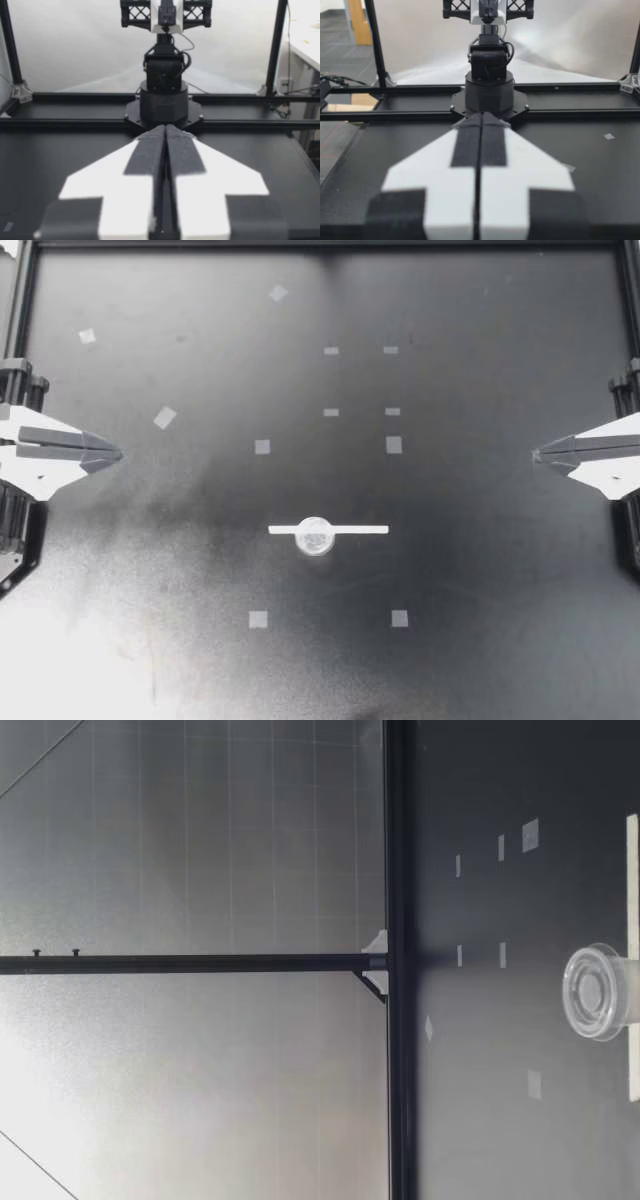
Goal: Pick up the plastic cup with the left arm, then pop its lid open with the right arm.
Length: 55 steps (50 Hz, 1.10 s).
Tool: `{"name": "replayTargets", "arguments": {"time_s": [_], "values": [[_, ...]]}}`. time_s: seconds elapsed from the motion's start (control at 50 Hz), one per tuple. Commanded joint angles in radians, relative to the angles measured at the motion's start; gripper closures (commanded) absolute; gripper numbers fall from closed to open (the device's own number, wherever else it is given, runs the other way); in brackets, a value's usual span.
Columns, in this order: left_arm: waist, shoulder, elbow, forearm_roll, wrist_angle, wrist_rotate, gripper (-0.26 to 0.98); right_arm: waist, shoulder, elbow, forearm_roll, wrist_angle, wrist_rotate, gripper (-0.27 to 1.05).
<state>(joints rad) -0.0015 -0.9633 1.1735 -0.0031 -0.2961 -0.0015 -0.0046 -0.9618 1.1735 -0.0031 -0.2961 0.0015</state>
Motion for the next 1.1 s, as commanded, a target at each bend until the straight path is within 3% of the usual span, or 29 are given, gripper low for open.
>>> {"name": "replayTargets", "arguments": {"time_s": [0.0, 0.12, 0.4, 0.62, 0.92, 1.08], "values": [[-0.002, -0.011, 0.031, 0.000, -0.008, 0.006, 0.65, -0.008, 0.000, -0.005, 0.000, -0.005, 0.002, 0.71], [-0.002, -0.014, 0.067, -0.008, -0.015, -0.009, 0.76, -0.008, 0.003, 0.011, 0.000, -0.005, 0.017, 0.88], [0.000, 0.021, 0.031, -0.018, 0.003, 0.011, 0.76, -0.008, 0.032, -0.034, 0.002, 0.072, 0.069, 0.89], [0.021, 0.143, -0.021, -0.018, 0.005, 0.011, 0.75, -0.008, 0.216, -0.160, 0.000, 0.255, 0.072, 0.89], [0.025, 0.353, -0.071, -0.018, 0.002, 0.012, 0.71, -0.008, 0.479, -0.238, 0.002, 0.222, 0.078, 0.89], [0.025, 0.420, -0.066, -0.018, -0.014, -0.002, 0.59, -0.008, 0.604, -0.262, 0.000, 0.150, 0.109, 0.89]]}}
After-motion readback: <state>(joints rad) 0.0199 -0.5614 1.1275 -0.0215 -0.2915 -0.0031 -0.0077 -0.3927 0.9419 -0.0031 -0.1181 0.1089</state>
